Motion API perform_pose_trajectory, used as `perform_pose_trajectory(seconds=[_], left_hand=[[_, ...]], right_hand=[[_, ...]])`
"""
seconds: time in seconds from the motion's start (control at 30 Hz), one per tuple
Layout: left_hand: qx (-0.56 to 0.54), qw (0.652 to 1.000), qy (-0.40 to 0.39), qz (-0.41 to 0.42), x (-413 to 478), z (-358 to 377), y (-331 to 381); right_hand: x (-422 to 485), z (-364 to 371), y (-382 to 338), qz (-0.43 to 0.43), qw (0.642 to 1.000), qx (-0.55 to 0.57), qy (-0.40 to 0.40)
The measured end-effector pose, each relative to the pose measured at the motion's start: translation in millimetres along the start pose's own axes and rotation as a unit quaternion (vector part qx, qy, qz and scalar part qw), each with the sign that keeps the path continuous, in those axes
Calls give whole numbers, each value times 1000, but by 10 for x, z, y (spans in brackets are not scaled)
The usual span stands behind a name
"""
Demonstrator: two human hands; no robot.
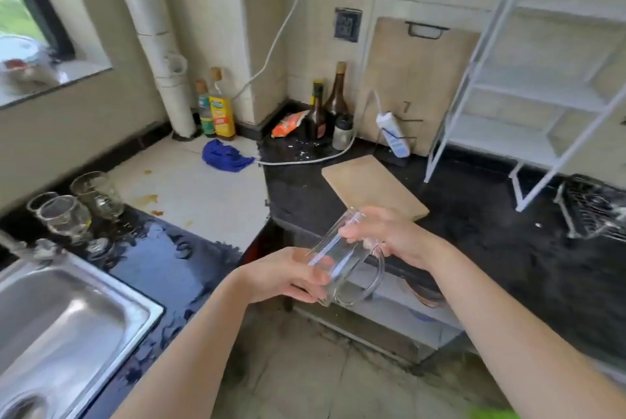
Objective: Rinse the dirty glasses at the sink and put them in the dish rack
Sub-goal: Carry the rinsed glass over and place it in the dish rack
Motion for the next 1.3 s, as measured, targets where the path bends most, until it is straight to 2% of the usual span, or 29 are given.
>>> perform_pose_trajectory(seconds=[0.1,0.17,0.23,0.4,0.53,0.63,0.77,0.9,1.03,1.13,1.2,1.3], left_hand=[[51,997,-52,24,593,547,306],[34,997,-57,47,988,942,445],[13,996,-54,63,1391,1328,526],[19,997,-62,48,2254,2233,632],[36,991,-117,49,2699,2958,795],[50,983,-177,17,2990,3384,876],[185,953,-239,-20,3392,3852,991],[322,911,-258,-17,3850,4236,1162],[408,885,-217,54,4385,4443,1365],[436,888,-119,84,4795,4437,1588],[465,877,-57,103,5041,4398,1729],[503,856,-14,118,5377,4350,1863]], right_hand=[[-357,-686,244,-14,994,5,107],[-581,-1162,490,-12,983,11,183],[-814,-1601,772,10,975,25,221],[-1383,-2460,1412,86,960,-21,267],[-1814,-2996,1801,112,955,45,272],[-2112,-3279,2089,122,951,113,259],[-2427,-3640,2345,130,944,52,298],[-2521,-3971,2570,144,927,-42,343],[-2432,-4364,2786,176,898,-98,391],[-2310,-4657,2896,198,871,-81,441],[-2209,-4862,2937,202,854,-58,475],[-2038,-5195,3011,205,830,-37,517]])
Point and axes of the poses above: each hand's wrist, its own x-axis towards the middle knuckle, its own z-axis out of the palm, y = z × x, the point moved 3 cm from there along x, towards the middle knuckle
